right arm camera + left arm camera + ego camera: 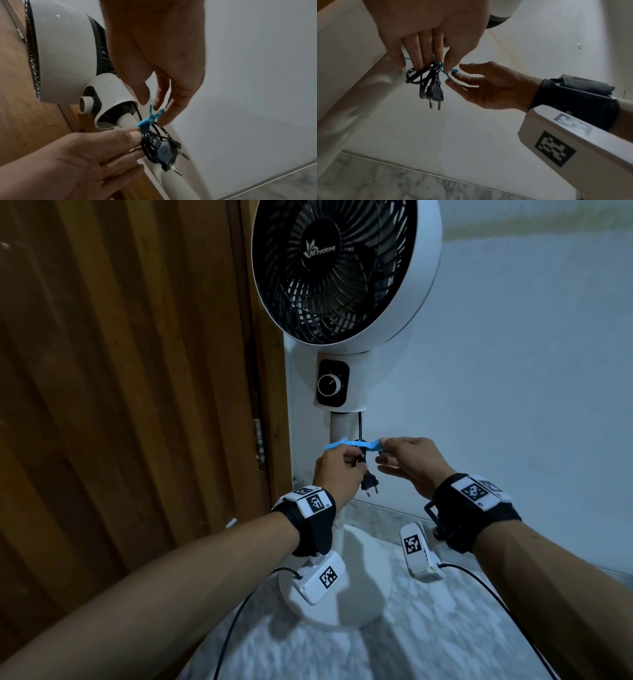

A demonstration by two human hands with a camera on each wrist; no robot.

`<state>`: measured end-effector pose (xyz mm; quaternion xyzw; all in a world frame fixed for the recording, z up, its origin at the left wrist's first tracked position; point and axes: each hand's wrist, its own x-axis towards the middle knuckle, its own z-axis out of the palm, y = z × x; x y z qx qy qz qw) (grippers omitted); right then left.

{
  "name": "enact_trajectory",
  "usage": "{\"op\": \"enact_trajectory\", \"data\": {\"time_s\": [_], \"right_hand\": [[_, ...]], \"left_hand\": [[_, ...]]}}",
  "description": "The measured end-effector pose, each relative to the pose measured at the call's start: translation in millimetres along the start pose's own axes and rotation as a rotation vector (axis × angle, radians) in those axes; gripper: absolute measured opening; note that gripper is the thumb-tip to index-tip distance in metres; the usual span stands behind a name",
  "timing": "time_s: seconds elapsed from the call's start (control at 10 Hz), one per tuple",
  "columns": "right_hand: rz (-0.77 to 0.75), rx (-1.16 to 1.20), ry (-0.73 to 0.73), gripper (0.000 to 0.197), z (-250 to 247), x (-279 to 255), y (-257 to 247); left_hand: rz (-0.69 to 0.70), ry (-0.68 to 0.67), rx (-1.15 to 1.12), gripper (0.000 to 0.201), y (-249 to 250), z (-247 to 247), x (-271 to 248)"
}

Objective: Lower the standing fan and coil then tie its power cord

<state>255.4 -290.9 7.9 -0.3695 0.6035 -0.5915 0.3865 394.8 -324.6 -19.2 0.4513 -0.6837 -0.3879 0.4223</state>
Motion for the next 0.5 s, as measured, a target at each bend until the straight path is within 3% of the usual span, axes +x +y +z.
{"op": "enact_trajectory", "data": {"time_s": [0.1, 0.3, 0.5], "right_hand": [[0.000, -0.021, -0.022, 0.024, -3, 0, 2], [0.056, 0.016, -0.052, 0.033, -6, 5, 9], [0.082, -0.025, 0.008, 0.026, -22, 3, 14]], "left_hand": [[0.004, -0.049, 0.071, 0.037, -3, -1, 0], [0.009, -0.115, 0.161, 0.033, -6, -6, -1], [-0.096, -0.249, 0.274, 0.024, -32, -19, -15]]}}
